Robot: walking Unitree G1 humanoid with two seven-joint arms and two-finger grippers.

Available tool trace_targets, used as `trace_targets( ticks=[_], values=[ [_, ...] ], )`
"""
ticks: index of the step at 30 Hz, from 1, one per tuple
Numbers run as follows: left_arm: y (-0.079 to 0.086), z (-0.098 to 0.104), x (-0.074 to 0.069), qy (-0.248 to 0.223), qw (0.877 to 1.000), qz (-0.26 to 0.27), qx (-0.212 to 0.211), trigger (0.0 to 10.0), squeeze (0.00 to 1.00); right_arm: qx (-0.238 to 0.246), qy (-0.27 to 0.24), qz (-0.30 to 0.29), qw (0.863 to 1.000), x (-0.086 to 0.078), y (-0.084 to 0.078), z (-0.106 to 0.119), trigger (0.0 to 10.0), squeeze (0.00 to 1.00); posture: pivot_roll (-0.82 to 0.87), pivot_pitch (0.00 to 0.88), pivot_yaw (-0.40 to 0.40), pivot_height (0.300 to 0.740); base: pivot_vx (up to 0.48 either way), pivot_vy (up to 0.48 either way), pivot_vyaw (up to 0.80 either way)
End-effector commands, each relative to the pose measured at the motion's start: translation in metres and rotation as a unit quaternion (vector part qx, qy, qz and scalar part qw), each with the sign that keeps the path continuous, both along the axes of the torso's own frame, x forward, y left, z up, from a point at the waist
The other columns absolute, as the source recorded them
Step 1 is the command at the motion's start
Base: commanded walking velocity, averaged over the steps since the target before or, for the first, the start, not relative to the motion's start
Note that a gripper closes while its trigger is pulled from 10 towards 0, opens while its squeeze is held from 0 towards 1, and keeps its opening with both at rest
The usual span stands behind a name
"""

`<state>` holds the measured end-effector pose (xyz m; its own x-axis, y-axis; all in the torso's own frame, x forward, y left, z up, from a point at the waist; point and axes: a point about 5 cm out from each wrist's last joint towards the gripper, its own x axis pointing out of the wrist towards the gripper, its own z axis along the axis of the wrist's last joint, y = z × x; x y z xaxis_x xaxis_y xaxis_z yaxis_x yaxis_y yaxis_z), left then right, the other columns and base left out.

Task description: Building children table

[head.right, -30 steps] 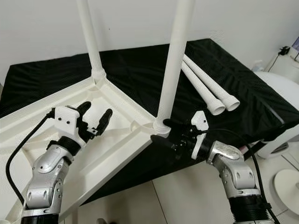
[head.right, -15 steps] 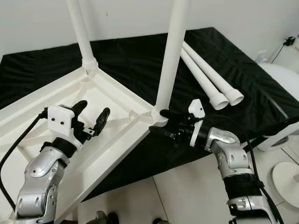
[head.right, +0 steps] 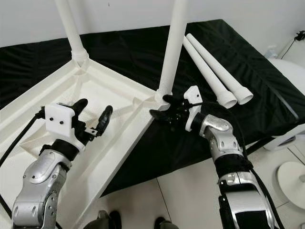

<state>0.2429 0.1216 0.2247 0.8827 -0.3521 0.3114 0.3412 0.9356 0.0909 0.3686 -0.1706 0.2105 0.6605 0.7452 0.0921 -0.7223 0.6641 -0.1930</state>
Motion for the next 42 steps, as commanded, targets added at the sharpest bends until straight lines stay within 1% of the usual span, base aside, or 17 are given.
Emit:
trace_targets(
  ticks=[1, 3, 6, 12, 13, 15, 17, 19, 20, 22, 25, 28, 29, 31, 32, 34, 42],
  values=[
    [-0.005, 0.0, -0.003, 0.008, 0.999, 0.005, -0.038, 10.0, 0.0, 0.018, 0.002, -0.041, 0.999, 0.003, -0.009, -0.003, 10.0, 0.0, 0.03, 0.234, -0.008, 0.74, 0.0, 0.0, 0.0],
    [-0.006, 0.001, -0.004, 0.009, 0.999, -0.004, -0.031, 10.0, 0.0, 0.051, -0.019, -0.066, 0.996, 0.006, -0.01, 0.005, 10.0, 0.0, 0.02, 0.234, -0.006, 0.74, 0.0, 0.0, 0.0],
    [-0.006, 0.001, -0.004, 0.01, 1.0, -0.007, -0.029, 10.0, 0.0, 0.06, -0.024, -0.066, 0.996, 0.005, -0.009, 0.007, 10.0, 0.0, 0.02, 0.234, -0.006, 0.74, 0.0, 0.0, 0.0],
    [-0.01, 0.001, -0.005, 0.016, 0.999, -0.02, -0.024, 10.0, 0.0, 0.086, -0.025, 0.004, 0.996, -0.011, 0.008, 0.004, 10.0, 0.0, 0.01, 0.222, 0.003, 0.74, 0.0, 0.0, 0.0],
    [-0.011, 0.001, -0.004, 0.017, 0.999, -0.027, -0.021, 10.0, 0.0, 0.088, -0.024, 0.032, 0.995, -0.02, 0.016, 0.001, 10.0, 0.0, 0.0, 0.216, 0.006, 0.74, 0.0, 0.0, 0.0],
    [-0.012, 0.001, -0.003, 0.018, 0.999, -0.039, -0.014, 10.0, 0.0, 0.09, -0.021, 0.051, 0.994, -0.028, 0.022, -0.001, 10.0, 0.0, 0.0, 0.208, 0.01, 0.74, 0.0, 0.0, 0.0],
    [-0.012, 0.001, -0.003, 0.018, 0.999, -0.039, -0.014, 10.0, 0.0, 0.09, -0.021, 0.051, 0.994, -0.028, 0.022, -0.001, 10.0, 0.0, 0.0, 0.208, 0.01, 0.74, 0.0, 0.0, 0.0],
    [-0.013, -0.001, 0.0, 0.025, 0.998, -0.06, 0.007, 10.0, 0.0, 0.095, -0.025, 0.068, 0.993, -0.04, 0.028, -0.003, 10.0, 0.0, -0.01, 0.186, 0.018, 0.74, 0.0, 0.0, 0.0],
    [-0.013, -0.001, 0.0, 0.025, 0.998, -0.06, 0.007, 10.0, 0.0, 0.095, -0.025, 0.068, 0.993, -0.04, 0.028, -0.003, 10.0, 0.0, -0.01, 0.186, 0.018, 0.74, 0.0, 0.0, 0.0],
    [-0.013, -0.008, 0.001, 0.042, 0.996, -0.076, 0.032, 10.0, 0.0, 0.11, -0.031, 0.063, 0.991, -0.047, 0.029, -0.003, 10.0, 0.0, -0.01, 0.177, 0.021, 0.74, 0.0, 0.0, 0.0],
    [-0.016, -0.032, -0.002, 0.095, 0.986, -0.121, 0.064, 10.0, 0.0, 0.14, -0.039, 0.033, 0.989, -0.053, 0.028, -0.002, 10.0, 0.0, -0.02, 0.161, 0.027, 0.74, 0.0, 0.0, 0.0],
    [-0.016, -0.032, -0.002, 0.095, 0.986, -0.121, 0.064, 10.0, 0.0, 0.14, -0.039, 0.033, 0.989, -0.053, 0.028, -0.002, 10.0, 0.0, -0.02, 0.161, 0.027, 0.74, 0.0, 0.0, 0.0],
    [-0.016, -0.037, -0.003, 0.102, 0.984, -0.125, 0.077, 10.0, 0.0, 0.15, -0.041, 0.023, 0.988, -0.054, 0.027, -0.001, 10.0, 0.0, -0.02, 0.158, 0.029, 0.74, 0.0, 0.0, 0.0],
    [-0.017, -0.052, 0.001, 0.143, 0.975, -0.133, 0.103, 10.0, 0.0, 0.18, -0.046, -0.002, 0.982, -0.062, 0.028, 0.005, 10.0, 0.0, -0.04, 0.133, 0.041, 0.74, 0.0, 0.0, 0.0],
    [-0.017, -0.052, 0.001, 0.143, 0.975, -0.133, 0.103, 10.0, 0.0, 0.18, -0.046, -0.002, 0.982, -0.062, 0.028, 0.005, 10.0, 0.0, -0.04, 0.133, 0.041, 0.74, 0.0, 0.0, 0.0],
    [-0.017, -0.061, 0.004, 0.174, 0.968, -0.138, 0.118, 10.0, 0.0, 0.199, -0.051, -0.021, 0.978, -0.069, 0.028, 0.009, 10.0, 0.0, -0.06, 0.117, 0.052, 0.74, 0.0, 0.0, 0.0],
    [-0.008, -0.067, 0.008, 0.206, 0.958, -0.132, 0.151, 10.0, 0.0, 0.215, -0.057, -0.049, 0.974, -0.082, 0.025, 0.013, 10.0, 0.0, -0.07, 0.1, 0.065, 0.74, 0.0, 0.0, 0.0]
  ],
)
